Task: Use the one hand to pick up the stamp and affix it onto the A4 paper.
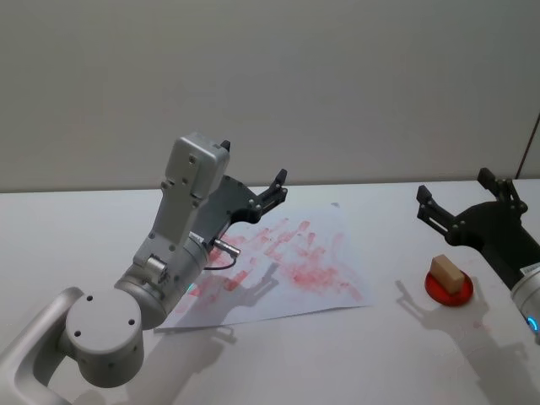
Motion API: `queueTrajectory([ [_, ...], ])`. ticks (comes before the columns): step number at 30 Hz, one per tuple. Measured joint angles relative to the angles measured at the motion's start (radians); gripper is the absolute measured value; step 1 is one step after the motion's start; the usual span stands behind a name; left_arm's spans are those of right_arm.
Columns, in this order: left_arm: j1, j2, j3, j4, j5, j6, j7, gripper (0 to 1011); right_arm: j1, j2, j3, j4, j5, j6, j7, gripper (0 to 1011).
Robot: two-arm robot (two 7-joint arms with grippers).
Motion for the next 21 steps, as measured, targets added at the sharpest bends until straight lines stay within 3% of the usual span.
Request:
queueTrajectory([
  [21, 0.000, 0.000, 0.000, 0.000, 0.000, 0.000, 0.000, 1001, 0.000, 0.000, 0.000, 0.000, -0.001, 0.000, 0.000, 1001],
])
